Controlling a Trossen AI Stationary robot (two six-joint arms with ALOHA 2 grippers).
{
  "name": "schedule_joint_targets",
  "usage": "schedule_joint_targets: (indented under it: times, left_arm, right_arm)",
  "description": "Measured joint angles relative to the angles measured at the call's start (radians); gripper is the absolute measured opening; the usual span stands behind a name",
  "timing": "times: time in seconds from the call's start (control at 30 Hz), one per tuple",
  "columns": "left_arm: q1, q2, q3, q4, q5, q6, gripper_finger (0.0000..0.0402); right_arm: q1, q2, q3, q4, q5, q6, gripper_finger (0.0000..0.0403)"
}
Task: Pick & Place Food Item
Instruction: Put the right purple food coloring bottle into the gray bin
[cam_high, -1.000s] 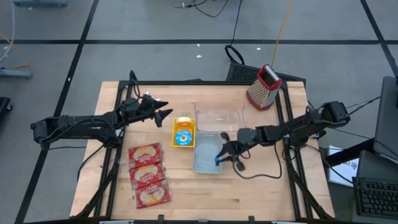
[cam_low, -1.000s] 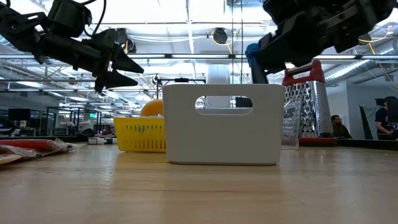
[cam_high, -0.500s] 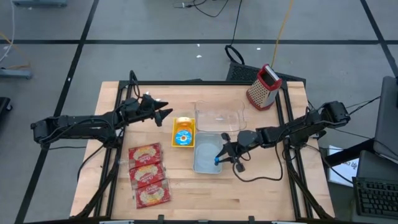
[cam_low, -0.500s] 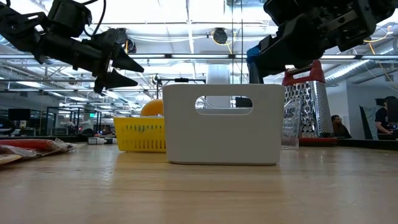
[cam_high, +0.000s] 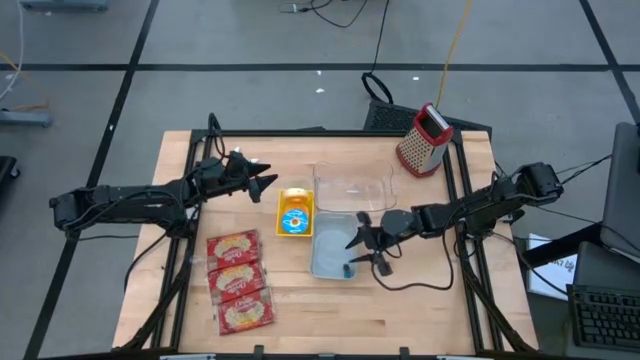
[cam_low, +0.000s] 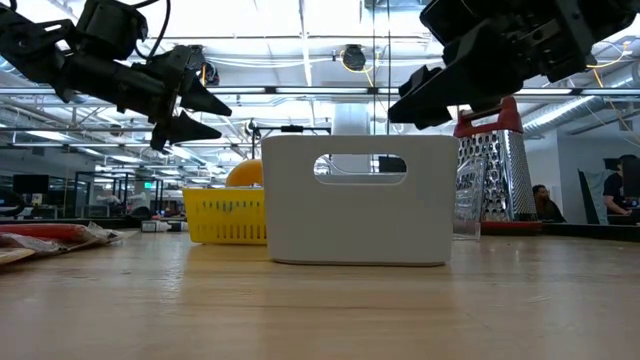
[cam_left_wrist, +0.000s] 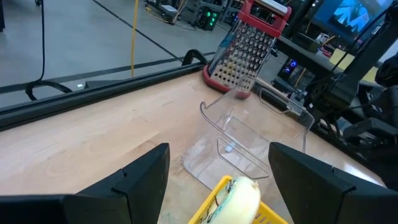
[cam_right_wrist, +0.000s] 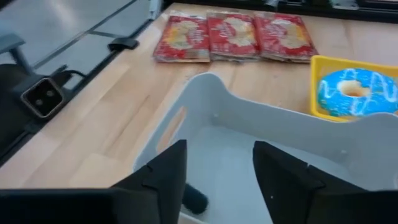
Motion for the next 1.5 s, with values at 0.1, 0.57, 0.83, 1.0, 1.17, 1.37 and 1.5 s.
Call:
schedule_joint_targets:
  times: [0.1,0.57,0.83,1.0,1.17,1.37,1.5]
  left_arm:
    - [0.0,0.0,0.0,-0.004,-0.019,-0.02,0.0273]
    - [0.032,0.0,0.114,-0.744,-0.493,-0.223,0.0273]
    - [0.131,0.073,0.098,-0.785,-0.415,-0.21,0.0273]
    - [0.165,0.186,0.098,-0.67,-0.358,-0.152,0.0273]
    - [0.207,0.314,0.098,-0.586,-0.357,-0.106,0.0273]
    - [0.259,0.404,0.101,-0.568,-0.35,-0.087,0.0273]
    - [0.263,0.41,0.101,-0.561,-0.335,-0.024,0.0273]
  right_arm:
    - [0.0,-0.002,0.0,-0.001,0.02,0.004,0.0194]
    - [-0.001,-0.043,0.0,-0.001,0.02,-0.031,0.0192]
    - [-0.02,-0.043,0.0,0.0,0.02,-0.037,0.019]
    - [-0.023,-0.043,0.0,0.0,0.02,-0.037,0.0188]
    - [-0.022,-0.043,0.0,0.0,0.019,-0.023,0.0189]
    - [-0.022,-0.043,0.0,-0.001,0.019,-0.023,0.0184]
    - [-0.022,-0.043,0.0,-0.001,0.019,-0.023,0.0182]
